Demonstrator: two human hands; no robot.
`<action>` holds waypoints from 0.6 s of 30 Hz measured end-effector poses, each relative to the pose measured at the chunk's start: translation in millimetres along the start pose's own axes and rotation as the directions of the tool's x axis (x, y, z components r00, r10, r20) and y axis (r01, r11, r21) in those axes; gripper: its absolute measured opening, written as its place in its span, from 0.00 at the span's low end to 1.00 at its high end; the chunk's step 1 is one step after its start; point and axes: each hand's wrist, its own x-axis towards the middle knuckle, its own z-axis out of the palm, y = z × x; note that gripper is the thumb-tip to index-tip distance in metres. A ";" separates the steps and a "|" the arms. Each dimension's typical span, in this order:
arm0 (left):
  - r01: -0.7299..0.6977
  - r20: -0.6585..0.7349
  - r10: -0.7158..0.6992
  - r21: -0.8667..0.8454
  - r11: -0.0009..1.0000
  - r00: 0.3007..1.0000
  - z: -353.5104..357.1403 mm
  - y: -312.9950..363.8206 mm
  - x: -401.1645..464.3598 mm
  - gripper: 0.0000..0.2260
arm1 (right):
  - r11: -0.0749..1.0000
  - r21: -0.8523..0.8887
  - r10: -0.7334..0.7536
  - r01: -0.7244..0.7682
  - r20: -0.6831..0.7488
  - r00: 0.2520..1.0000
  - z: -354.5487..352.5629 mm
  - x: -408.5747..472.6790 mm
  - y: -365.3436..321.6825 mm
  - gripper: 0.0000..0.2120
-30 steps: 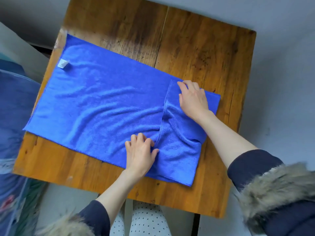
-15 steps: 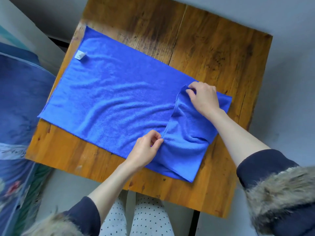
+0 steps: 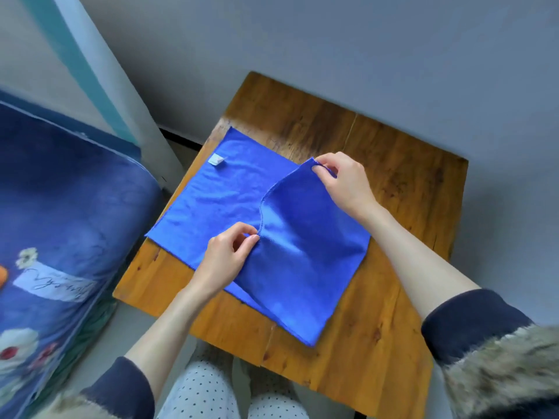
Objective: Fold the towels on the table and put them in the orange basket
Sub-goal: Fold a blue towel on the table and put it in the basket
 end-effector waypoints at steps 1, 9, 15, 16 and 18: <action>0.000 -0.035 0.001 0.009 1.000 0.999 -14.1 -3.8 2.1 0.04 | 1.000 0.017 -0.006 0.006 -0.001 1.000 3.0 7.5 -11.7 0.09; 0.092 -0.262 -0.089 -0.004 0.996 0.961 -118.1 -55.2 30.0 0.04 | 0.994 0.109 0.031 -0.029 -0.021 0.999 48.0 81.5 -82.2 0.08; 0.226 -0.189 -0.220 0.010 0.974 0.957 -133.9 -107.7 64.5 0.04 | 0.990 0.038 0.138 -0.138 0.020 0.990 106.1 133.0 -88.3 0.09; 0.239 -0.187 -0.232 0.013 0.971 0.955 -134.1 -114.6 70.4 0.04 | 0.986 0.035 0.163 -0.163 0.019 0.986 115.0 138.2 -85.2 0.09; 0.273 -0.173 -0.267 0.009 0.962 0.948 -133.7 -126.7 81.7 0.03 | 0.978 0.030 0.204 -0.205 0.022 0.979 129.8 145.7 -78.1 0.09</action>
